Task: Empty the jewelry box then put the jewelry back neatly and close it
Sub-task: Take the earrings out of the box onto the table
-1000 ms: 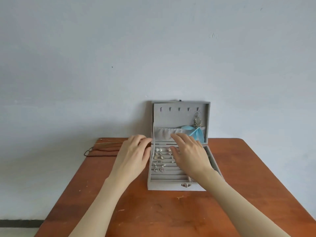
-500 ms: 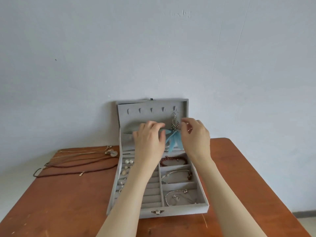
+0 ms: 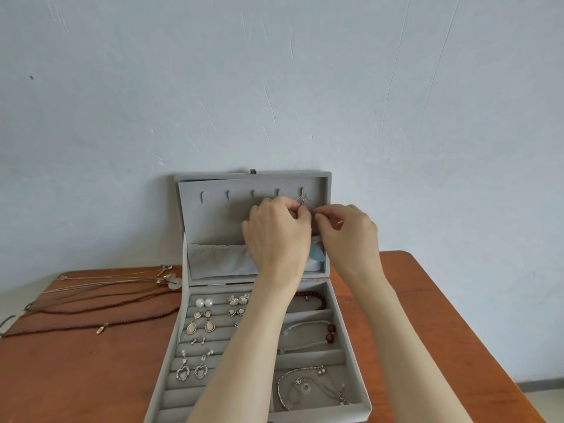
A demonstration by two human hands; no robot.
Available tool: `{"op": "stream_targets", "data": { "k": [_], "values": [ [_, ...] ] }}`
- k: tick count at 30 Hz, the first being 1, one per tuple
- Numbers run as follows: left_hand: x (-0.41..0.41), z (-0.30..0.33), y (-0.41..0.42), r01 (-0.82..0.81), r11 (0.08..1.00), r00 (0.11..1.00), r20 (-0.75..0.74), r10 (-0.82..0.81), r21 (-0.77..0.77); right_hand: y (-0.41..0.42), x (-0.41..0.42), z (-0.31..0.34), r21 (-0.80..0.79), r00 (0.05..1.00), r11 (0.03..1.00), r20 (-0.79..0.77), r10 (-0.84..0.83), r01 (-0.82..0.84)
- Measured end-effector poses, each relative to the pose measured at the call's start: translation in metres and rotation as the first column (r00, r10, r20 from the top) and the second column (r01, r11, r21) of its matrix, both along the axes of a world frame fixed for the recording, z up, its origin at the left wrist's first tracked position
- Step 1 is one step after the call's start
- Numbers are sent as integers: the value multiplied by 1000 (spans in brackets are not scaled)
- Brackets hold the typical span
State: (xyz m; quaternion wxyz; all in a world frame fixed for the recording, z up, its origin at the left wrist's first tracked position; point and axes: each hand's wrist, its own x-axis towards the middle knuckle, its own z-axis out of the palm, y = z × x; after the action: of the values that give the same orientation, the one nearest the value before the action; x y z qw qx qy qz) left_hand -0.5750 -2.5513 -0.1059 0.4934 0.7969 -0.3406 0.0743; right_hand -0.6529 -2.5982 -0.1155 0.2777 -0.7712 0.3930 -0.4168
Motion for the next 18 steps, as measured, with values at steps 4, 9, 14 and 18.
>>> {"op": "stream_targets", "data": {
  "k": [4, 9, 14, 18],
  "values": [
    [-3, 3, 0, 5, 998, 1000, -21, -6, -55, 2, 2, -1, 20, 999, 1000, 33, 0, -1],
    [-5, 7, -2, 51, 975, 986, -142, -83, -214, 5, 4, -1, 14, 998, 1000, 56, -1, 0],
    [-2, 18, 1, 104, 947, 952, -246, -184, -303, 6, 8, 0, 4, 997, 1000, 78, -11, 11],
    [12, 30, 11, 125, 926, 916, -317, -246, -357, 8, 15, 1, -33, 995, 996, 56, -86, 88]
  ]
}}
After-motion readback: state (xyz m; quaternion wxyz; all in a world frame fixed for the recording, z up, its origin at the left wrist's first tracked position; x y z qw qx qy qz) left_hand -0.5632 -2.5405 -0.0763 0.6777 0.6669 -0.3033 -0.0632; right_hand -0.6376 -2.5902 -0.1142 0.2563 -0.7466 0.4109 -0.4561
